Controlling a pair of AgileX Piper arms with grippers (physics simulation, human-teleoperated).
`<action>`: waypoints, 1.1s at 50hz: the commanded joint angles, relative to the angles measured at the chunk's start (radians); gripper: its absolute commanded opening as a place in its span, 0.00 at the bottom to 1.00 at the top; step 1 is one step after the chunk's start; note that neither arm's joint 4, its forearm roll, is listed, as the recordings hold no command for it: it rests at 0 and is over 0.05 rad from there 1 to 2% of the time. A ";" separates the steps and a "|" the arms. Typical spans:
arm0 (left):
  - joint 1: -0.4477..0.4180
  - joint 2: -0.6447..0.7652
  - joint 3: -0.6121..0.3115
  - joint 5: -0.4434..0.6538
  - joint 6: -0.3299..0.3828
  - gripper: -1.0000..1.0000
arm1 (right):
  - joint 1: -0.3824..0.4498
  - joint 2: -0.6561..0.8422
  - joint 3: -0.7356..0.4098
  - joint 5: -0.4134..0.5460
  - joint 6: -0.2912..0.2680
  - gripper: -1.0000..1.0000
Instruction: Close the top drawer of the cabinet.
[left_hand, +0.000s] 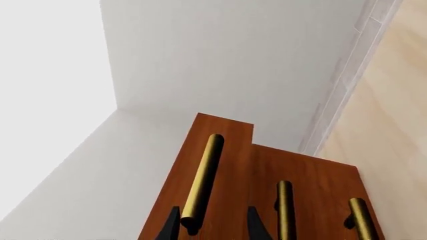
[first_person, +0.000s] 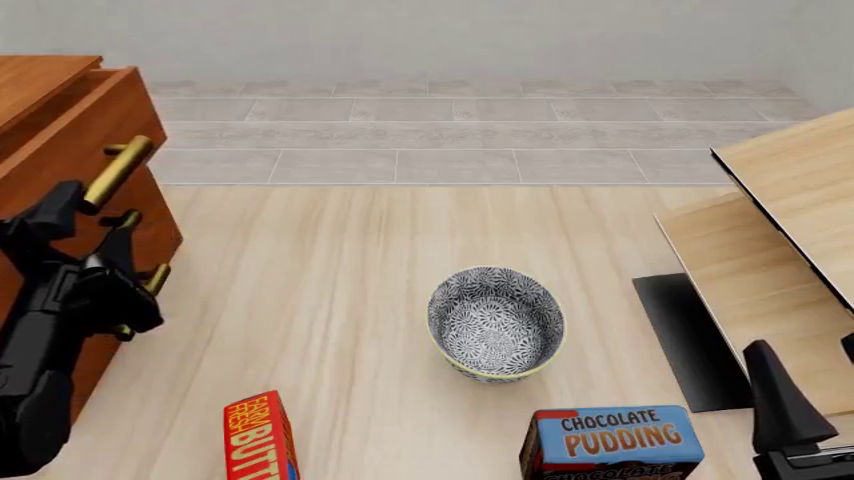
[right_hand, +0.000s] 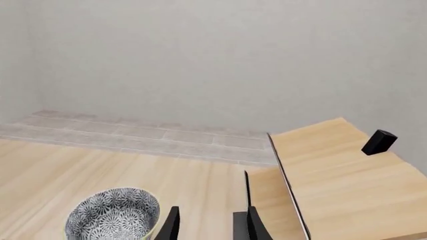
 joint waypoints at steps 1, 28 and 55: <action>0.050 -0.002 0.005 -0.003 0.002 1.00 | -0.001 0.000 0.007 -0.006 -0.001 1.00; 0.107 0.022 -0.009 -0.005 -0.003 1.00 | 0.005 0.000 0.007 -0.003 -0.003 1.00; 0.166 0.043 -0.020 -0.005 -0.011 1.00 | 0.011 0.000 0.014 -0.007 -0.009 1.00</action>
